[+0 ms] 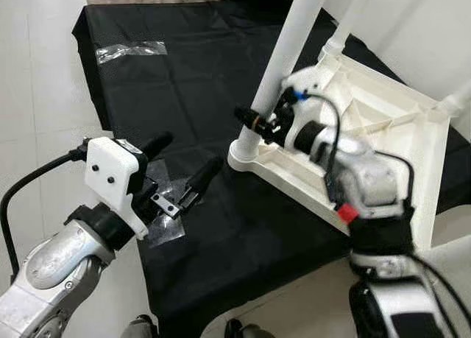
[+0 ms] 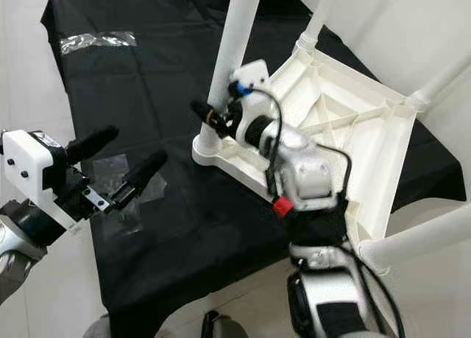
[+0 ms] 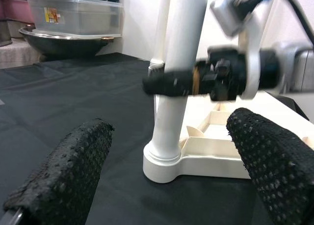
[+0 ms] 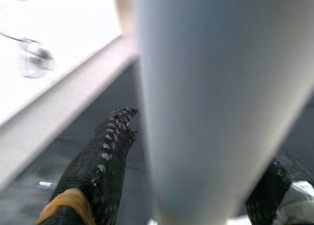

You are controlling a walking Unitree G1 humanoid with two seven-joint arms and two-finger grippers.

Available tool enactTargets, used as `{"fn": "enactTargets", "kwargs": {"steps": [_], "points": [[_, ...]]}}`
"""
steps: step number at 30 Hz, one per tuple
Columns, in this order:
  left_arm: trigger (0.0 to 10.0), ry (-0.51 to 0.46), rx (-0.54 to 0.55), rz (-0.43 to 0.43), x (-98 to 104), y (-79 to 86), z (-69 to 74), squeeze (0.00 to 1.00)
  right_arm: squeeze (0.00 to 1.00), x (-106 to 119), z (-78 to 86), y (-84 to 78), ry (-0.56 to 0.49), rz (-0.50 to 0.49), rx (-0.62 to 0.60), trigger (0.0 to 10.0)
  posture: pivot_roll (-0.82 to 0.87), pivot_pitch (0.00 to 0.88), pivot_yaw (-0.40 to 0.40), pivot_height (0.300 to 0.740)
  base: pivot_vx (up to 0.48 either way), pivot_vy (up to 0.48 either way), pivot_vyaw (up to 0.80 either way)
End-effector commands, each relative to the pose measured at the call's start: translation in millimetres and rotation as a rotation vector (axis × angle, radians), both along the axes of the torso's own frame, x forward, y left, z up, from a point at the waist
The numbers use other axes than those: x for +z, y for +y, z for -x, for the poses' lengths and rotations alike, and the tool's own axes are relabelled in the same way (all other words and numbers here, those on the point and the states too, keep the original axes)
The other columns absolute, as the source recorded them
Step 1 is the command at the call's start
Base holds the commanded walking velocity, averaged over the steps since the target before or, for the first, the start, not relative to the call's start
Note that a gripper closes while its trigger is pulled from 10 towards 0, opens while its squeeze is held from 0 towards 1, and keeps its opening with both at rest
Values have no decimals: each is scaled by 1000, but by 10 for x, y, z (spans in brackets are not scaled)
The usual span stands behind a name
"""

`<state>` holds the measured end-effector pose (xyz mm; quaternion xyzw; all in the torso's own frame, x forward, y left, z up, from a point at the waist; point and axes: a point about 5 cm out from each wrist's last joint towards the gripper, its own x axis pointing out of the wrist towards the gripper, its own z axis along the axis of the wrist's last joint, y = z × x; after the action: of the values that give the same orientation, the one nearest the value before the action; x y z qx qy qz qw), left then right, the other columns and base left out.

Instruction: Building children table

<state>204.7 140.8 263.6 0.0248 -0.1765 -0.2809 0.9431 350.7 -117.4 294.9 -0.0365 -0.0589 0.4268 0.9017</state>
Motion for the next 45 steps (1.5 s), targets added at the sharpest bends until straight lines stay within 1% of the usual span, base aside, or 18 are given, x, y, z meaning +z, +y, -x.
{"fn": "enactTargets", "kwargs": {"steps": [1, 3, 11, 12, 19, 24, 29, 30, 31, 32, 33, 35, 36, 37, 40, 41, 42, 45], "points": [[10000, 24, -23, 5, -37, -39, 32, 0, 0, 88, 26, -61, -48, 6, 172, 10000, 71, 269, -165, 740, 0, 0, 0], [10000, 26, -21, 4, -34, -35, 39, 0, 0, 218, -92, -165, -79, 33, 208, 10000, 74, 278, -168, 740, 0, 0, 0], [10000, 30, -14, -3, -26, -14, 40, 0, 0, 510, -232, -176, -172, 57, 223, 10000, 90, 286, -176, 740, 0, 0, 0], [10000, 29, -12, -5, -23, -11, 39, 0, 0, 559, -244, -162, -181, 42, 224, 0, 90, 286, -176, 740, 0, 0, 0], [10000, 24, -5, -7, -9, 9, 37, 0, 0, 539, -196, -230, -168, 91, 388, 0, 84, 290, -172, 740, 0, 0, 0], [10000, 31, -8, -4, -30, 16, 40, 0, 0, 256, -136, -363, -52, 74, 378, 0, 67, 291, -166, 740, 0, 0, 0], [10000, 35, -8, -4, -38, 17, 41, 0, 0, 140, -126, -400, -7, 63, 354, 0, 67, 291, -166, 740, 0, 0, 0], [10000, 42, -11, -10, -55, 27, 42, 0, 0, -132, -336, -430, 38, 33, -230, 0, 75, 293, -168, 740, 0, 0, 0], [10000, 43, -15, -11, -46, 32, 27, 0, 0, -686, -83, -175, 148, 52, -404, 0, 78, 305, -140, 740, 0, 0, 0], [10000, 43, -15, -11, -46, 32, 27, 0, 0, -686, -83, -175, 148, 52, -404, 0, 78, 305, -140, 740, 0, 0, 0], [10000, 41, -26, -4, -39, 26, 19, 0, 0, -1005, 220, 31, 224, 58, -488, 0, 52, 296, -129, 740, 0, 0, 0], [10000, 41, -26, -4, -39, 26, 19, 0, 0, -1005, 220, 31, 224, 58, -488, 0, 52, 296, -129, 740, 0, 0, 0], [10000, 37, -48, 4, -31, -10, 0, 0, 0, -1097, 465, 250, 267, 22, -407, 0, 57, 271, -133, 740, 0, 0, 0], [10000, 33, -55, 6, -28, -26, -8, 0, 0, -981, 338, 244, 233, 11, -391, 0, 48, 260, -130, 740, 0, 0, 0], [10000, 31, -58, 7, -26, -37, -16, 0, 0, -889, 249, 222, 210, 0, -387, 0, 47, 260, -133, 740, 0, 0, 0], [10000, 29, -57, 5, -23, -35, -25, 0, 0, -800, 185, 208, 187, -4, -383, 6078, 49, 257, -138, 740, 0, 0, 0], [10000, 27, -54, 4, -19, -25, -28, 0, 0, -737, 146, 214, 176, -4, -361, 10000, 49, 257, -138, 740, 0, 0, 0], [10000, 24, -50, 1, -15, -9, -27, 0, 0, -626, 112, 244, 144, -22, -325, 10000, 50, 255, -136, 740, 0, 0, 0]]}}
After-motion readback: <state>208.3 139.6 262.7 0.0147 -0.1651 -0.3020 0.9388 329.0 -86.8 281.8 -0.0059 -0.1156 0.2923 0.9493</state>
